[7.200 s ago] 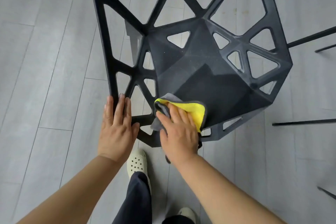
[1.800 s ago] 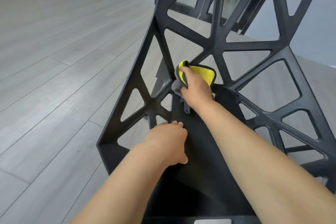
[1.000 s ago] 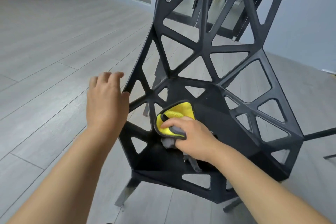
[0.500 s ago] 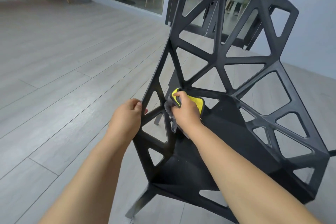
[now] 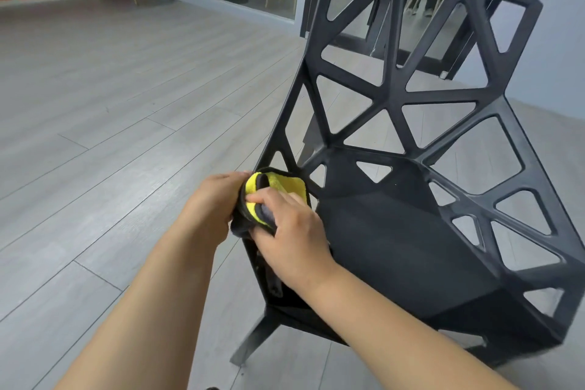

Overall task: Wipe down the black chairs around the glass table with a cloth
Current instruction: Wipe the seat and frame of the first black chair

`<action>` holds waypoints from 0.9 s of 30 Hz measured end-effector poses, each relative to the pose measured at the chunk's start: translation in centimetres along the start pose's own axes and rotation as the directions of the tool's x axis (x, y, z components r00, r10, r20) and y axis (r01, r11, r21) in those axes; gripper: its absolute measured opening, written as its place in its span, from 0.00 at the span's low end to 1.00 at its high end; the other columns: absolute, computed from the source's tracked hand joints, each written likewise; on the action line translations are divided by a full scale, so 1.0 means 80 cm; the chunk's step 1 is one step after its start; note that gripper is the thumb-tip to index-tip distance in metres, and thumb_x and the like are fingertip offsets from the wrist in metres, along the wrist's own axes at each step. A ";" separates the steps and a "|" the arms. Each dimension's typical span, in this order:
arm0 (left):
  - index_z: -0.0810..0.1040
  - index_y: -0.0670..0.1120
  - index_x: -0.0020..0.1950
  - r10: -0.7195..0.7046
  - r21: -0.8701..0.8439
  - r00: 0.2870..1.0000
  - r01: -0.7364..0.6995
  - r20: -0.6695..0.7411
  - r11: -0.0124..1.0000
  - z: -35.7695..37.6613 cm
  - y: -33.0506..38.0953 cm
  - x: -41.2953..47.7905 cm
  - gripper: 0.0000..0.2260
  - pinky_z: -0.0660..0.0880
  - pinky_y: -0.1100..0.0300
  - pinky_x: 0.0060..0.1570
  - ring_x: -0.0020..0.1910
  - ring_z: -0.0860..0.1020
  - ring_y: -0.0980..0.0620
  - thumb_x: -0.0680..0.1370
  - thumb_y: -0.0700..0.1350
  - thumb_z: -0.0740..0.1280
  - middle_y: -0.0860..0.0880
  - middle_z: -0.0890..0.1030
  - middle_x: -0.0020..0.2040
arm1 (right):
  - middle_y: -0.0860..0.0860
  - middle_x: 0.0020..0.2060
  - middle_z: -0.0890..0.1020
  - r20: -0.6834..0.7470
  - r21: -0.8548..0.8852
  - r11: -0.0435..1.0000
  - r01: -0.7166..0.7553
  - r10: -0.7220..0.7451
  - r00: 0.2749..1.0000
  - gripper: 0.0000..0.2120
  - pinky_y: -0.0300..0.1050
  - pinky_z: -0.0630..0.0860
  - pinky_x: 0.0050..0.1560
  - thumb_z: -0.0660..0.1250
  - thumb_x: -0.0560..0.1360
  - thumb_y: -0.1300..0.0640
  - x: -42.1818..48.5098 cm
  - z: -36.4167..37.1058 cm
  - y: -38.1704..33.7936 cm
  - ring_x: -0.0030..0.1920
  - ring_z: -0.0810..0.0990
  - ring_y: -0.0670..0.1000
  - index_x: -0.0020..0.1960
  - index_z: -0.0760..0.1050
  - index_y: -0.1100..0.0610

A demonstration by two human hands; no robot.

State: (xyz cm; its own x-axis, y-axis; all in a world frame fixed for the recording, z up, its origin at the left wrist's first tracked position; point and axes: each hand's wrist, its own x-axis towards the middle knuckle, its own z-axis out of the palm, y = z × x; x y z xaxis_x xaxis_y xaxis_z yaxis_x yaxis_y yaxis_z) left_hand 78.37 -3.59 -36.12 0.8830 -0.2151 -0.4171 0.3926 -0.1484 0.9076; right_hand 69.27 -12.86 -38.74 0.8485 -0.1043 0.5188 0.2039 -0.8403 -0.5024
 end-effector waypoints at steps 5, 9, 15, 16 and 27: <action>0.80 0.47 0.44 0.004 -0.007 0.999 -0.005 -0.052 1.000 0.005 -0.002 -0.001 0.04 0.74 0.53 0.54 0.48 0.78 0.46 0.76 0.46 0.67 0.43 0.83 0.47 | 0.51 0.54 0.77 0.071 -0.180 0.967 -0.179 0.195 0.978 0.17 0.50 0.73 0.48 0.65 0.71 0.63 0.037 -0.002 0.065 0.52 0.74 0.56 0.58 0.73 0.54; 0.78 0.49 0.47 0.084 0.119 0.992 -0.073 -0.091 0.990 0.005 -0.005 -0.012 0.03 0.74 0.51 0.58 0.48 0.76 0.48 0.77 0.43 0.65 0.48 0.79 0.42 | 0.53 0.61 0.74 0.115 -0.266 0.882 -0.390 0.430 0.895 0.19 0.53 0.73 0.53 0.62 0.76 0.62 0.067 -0.019 0.118 0.59 0.73 0.58 0.65 0.67 0.52; 0.80 0.46 0.48 0.142 0.126 0.981 -0.125 -0.135 0.984 -0.002 -0.008 -0.017 0.04 0.77 0.57 0.45 0.39 0.77 0.51 0.76 0.41 0.66 0.48 0.80 0.39 | 0.52 0.55 0.78 0.269 -0.243 0.919 -0.312 0.372 0.888 0.17 0.47 0.71 0.47 0.63 0.75 0.61 0.043 -0.036 0.104 0.56 0.74 0.56 0.62 0.70 0.49; 0.81 0.47 0.47 0.145 0.126 0.979 -0.127 -0.146 0.984 -0.001 -0.009 -0.016 0.04 0.77 0.56 0.45 0.40 0.78 0.50 0.76 0.41 0.67 0.48 0.80 0.39 | 0.51 0.55 0.78 0.276 -0.217 0.932 -0.290 0.343 0.898 0.16 0.47 0.72 0.48 0.64 0.75 0.61 0.032 -0.039 0.095 0.55 0.74 0.55 0.61 0.70 0.49; 0.80 0.48 0.46 0.185 0.132 0.966 -0.162 -0.182 0.978 0.003 -0.013 -0.020 0.03 0.73 0.60 0.41 0.37 0.74 0.52 0.76 0.42 0.67 0.49 0.78 0.36 | 0.41 0.51 0.80 0.576 -0.112 0.994 -0.007 0.071 0.814 0.24 0.46 0.74 0.51 0.65 0.64 0.64 -0.070 -0.105 0.036 0.55 0.74 0.47 0.55 0.78 0.43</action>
State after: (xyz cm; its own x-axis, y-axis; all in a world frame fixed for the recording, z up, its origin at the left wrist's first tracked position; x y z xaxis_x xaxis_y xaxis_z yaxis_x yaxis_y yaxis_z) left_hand 76.45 -3.33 -36.39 0.9722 -0.0591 -0.2265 0.2067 -0.2374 0.9492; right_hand 60.97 -19.21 -37.29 0.9866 0.1625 -0.0117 0.1421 -0.8938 -0.4254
